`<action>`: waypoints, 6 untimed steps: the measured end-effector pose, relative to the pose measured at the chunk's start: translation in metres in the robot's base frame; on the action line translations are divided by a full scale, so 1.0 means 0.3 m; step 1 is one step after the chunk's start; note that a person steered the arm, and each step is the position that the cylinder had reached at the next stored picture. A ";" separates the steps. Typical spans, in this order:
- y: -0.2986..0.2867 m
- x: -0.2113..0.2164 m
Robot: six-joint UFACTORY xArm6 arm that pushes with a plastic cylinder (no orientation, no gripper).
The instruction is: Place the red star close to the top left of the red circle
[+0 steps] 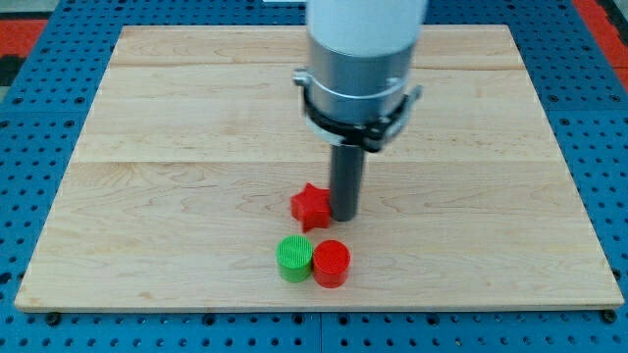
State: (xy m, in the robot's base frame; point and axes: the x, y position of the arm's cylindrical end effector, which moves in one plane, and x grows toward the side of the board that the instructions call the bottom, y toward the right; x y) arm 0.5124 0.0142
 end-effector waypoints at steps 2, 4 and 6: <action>0.028 -0.166; -0.306 -0.172; -0.169 -0.040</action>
